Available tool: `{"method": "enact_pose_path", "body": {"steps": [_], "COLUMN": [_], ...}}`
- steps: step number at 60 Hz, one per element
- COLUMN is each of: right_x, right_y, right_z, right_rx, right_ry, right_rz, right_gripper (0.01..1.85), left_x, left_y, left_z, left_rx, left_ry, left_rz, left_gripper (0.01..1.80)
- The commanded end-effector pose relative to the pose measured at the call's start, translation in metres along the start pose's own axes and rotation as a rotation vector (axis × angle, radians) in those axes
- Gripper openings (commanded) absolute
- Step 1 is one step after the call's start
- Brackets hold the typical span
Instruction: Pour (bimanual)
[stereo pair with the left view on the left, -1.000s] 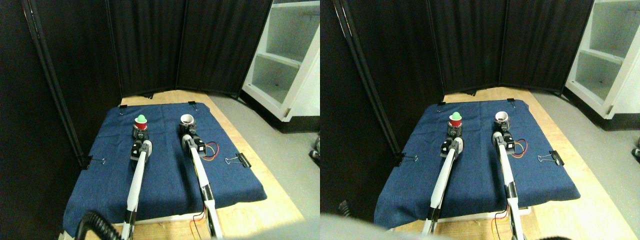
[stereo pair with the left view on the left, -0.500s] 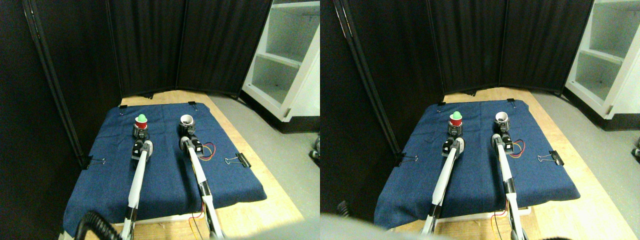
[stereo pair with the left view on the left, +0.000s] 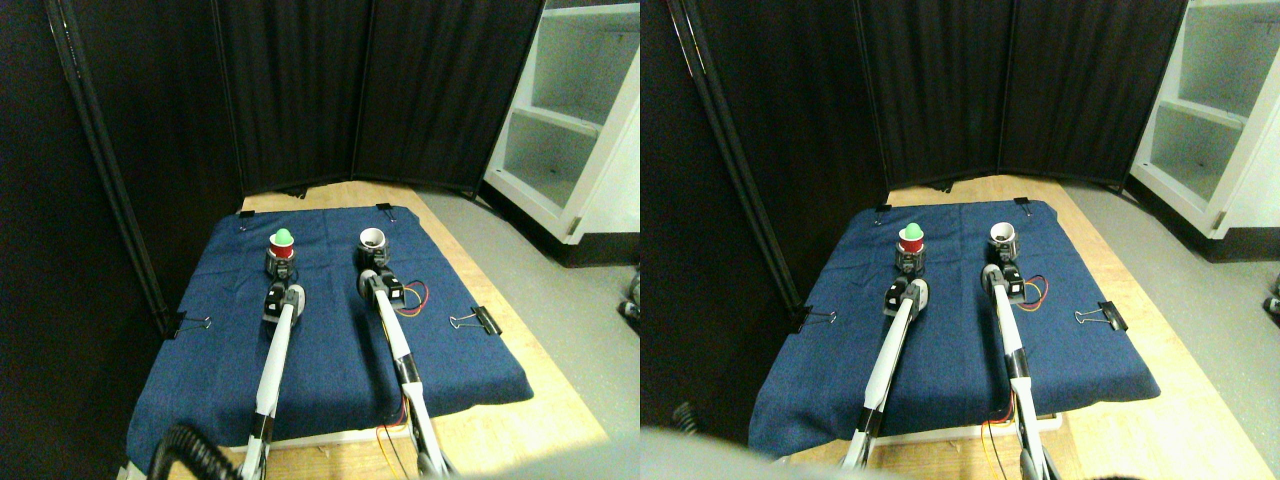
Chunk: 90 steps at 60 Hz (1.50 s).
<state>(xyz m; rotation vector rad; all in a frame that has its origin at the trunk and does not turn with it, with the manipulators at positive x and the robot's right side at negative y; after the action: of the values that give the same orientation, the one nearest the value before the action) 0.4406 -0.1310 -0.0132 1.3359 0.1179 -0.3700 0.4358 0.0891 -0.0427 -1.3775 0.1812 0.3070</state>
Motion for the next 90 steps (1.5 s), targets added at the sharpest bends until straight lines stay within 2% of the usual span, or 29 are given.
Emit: {"method": "enact_pose_path", "body": {"steps": [1,7,8,9,11,13,16,18,19,20,23,26,29,49,53,63,70,81,85,90], "right_x": [0.0,-0.002,-0.002,-0.004,-0.005,-0.005,-0.006,-0.005,-0.005,-0.005,-0.006,-0.008,-0.007,-0.02,-0.027,-0.042,-0.056,-0.068,-0.075,-0.084], "right_y": [-0.003,-0.002,-0.002,-0.001,-0.001,-0.001,0.0,0.0,0.0,0.0,0.0,0.0,0.001,0.006,0.011,0.025,0.036,0.048,0.052,0.058], "right_z": [-0.003,-0.004,-0.004,-0.004,-0.004,-0.003,-0.002,-0.002,-0.002,-0.002,-0.002,-0.003,-0.003,-0.003,-0.001,0.004,0.009,0.016,0.019,0.021], "right_rx": [0.014,0.026,0.035,0.052,0.093,0.114,0.134,0.131,0.131,0.13,0.144,0.139,0.155,0.125,0.083,0.1,0.096,0.098,0.086,0.082], "right_ry": [0.02,0.038,0.042,0.048,0.087,0.128,0.186,0.193,0.193,0.198,0.226,0.222,0.227,0.225,0.23,0.252,0.251,0.264,0.277,0.27], "right_rz": [-0.009,-0.008,-0.014,-0.033,-0.057,-0.082,-0.112,-0.122,-0.122,-0.127,-0.137,-0.135,-0.136,-0.099,-0.073,-0.024,-0.001,0.052,0.097,0.111], "right_gripper": [0.33,0.33,0.33,0.38,0.64,0.94,1.44,1.59,1.59,1.66,1.78,1.8,1.79,1.79,1.79,1.8,1.8,1.78,1.7,1.54], "left_x": [0.001,-0.001,-0.001,-0.002,-0.002,-0.002,-0.004,-0.004,-0.004,-0.003,-0.002,-0.002,-0.004,-0.015,-0.022,-0.041,-0.051,-0.065,-0.072,-0.082], "left_y": [0.014,0.015,0.015,0.015,0.016,0.016,0.016,0.016,0.016,0.016,0.015,0.014,0.013,0.008,0.004,-0.011,-0.021,-0.035,-0.043,-0.053], "left_z": [0.001,0.001,0.002,0.002,0.003,0.004,0.005,0.006,0.006,0.006,0.007,0.008,0.008,0.009,0.009,0.012,0.015,0.019,0.022,0.022], "left_rx": [0.035,0.043,0.047,0.059,0.09,0.108,0.15,0.14,0.14,0.14,0.14,0.137,0.144,0.152,0.149,0.1,0.081,0.094,0.08,0.064], "left_ry": [-0.004,-0.027,-0.032,-0.04,-0.028,-0.019,0.03,0.036,0.036,0.04,0.049,0.056,0.052,0.063,0.077,0.108,0.113,0.14,0.15,0.161], "left_rz": [0.047,0.062,0.065,0.069,0.074,0.077,0.078,0.08,0.08,0.079,0.072,0.062,0.061,0.041,0.023,-0.003,-0.034,-0.082,-0.104,-0.141], "left_gripper": [0.33,0.33,0.36,0.55,0.96,1.13,1.59,1.68,1.68,1.71,1.72,1.74,1.66,1.73,1.76,1.78,1.69,1.62,1.56,1.47]}}
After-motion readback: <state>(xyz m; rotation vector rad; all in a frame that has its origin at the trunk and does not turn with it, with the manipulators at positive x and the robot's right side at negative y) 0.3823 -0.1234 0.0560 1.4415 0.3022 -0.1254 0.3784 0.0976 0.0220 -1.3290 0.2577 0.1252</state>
